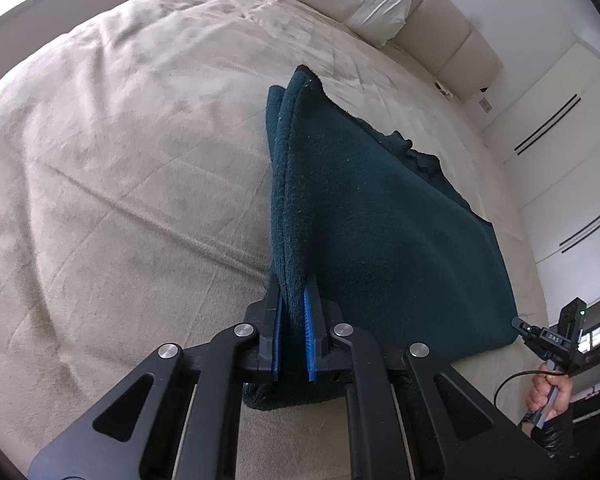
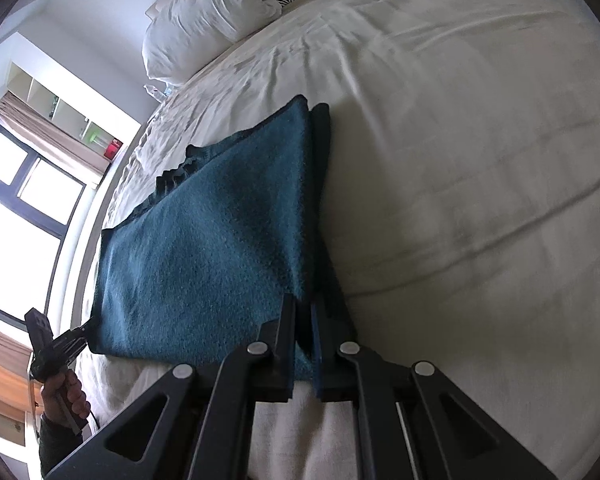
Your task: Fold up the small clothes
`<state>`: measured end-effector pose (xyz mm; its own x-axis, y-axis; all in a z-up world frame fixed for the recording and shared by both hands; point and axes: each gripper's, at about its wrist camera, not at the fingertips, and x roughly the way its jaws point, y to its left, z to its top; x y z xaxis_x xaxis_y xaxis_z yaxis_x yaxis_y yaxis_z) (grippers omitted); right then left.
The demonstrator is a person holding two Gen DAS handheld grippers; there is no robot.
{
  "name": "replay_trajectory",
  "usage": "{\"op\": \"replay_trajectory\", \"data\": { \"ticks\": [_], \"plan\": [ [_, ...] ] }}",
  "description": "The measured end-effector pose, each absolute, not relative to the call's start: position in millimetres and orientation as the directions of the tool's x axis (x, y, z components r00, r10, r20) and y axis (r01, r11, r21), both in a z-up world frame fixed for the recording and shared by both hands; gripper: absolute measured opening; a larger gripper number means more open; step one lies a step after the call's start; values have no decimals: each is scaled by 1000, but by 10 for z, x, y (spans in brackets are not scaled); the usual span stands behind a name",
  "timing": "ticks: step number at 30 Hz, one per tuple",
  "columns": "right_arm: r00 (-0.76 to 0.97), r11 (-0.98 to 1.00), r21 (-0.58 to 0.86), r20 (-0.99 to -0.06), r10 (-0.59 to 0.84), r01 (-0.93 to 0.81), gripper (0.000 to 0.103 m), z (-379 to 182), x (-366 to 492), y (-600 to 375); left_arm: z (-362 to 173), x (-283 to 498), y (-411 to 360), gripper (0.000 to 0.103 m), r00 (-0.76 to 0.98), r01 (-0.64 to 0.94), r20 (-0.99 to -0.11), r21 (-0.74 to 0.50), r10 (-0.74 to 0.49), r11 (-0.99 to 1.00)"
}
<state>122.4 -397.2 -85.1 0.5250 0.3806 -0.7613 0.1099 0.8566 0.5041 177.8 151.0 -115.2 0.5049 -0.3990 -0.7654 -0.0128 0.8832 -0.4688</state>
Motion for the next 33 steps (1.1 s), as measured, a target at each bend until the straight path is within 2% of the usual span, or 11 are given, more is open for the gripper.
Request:
{"op": "replay_trajectory", "data": {
  "ticks": [12,20,33],
  "plan": [
    [526,852,508,-764,374,131,7,-859,1109,-4026,-1170,1832,1507,8,482,-21,-772,-483,-414,875],
    [523,838,525,-762,383,151,7,-944,1086,-4074,-1185,1846,1462,8,460,-17,-801,-439,-383,898],
    [520,847,511,-768,374,146,7,-934,1109,-4057,-1274,1597,1515,6,451,-33,-803,-451,-389,892]
  ]
}}
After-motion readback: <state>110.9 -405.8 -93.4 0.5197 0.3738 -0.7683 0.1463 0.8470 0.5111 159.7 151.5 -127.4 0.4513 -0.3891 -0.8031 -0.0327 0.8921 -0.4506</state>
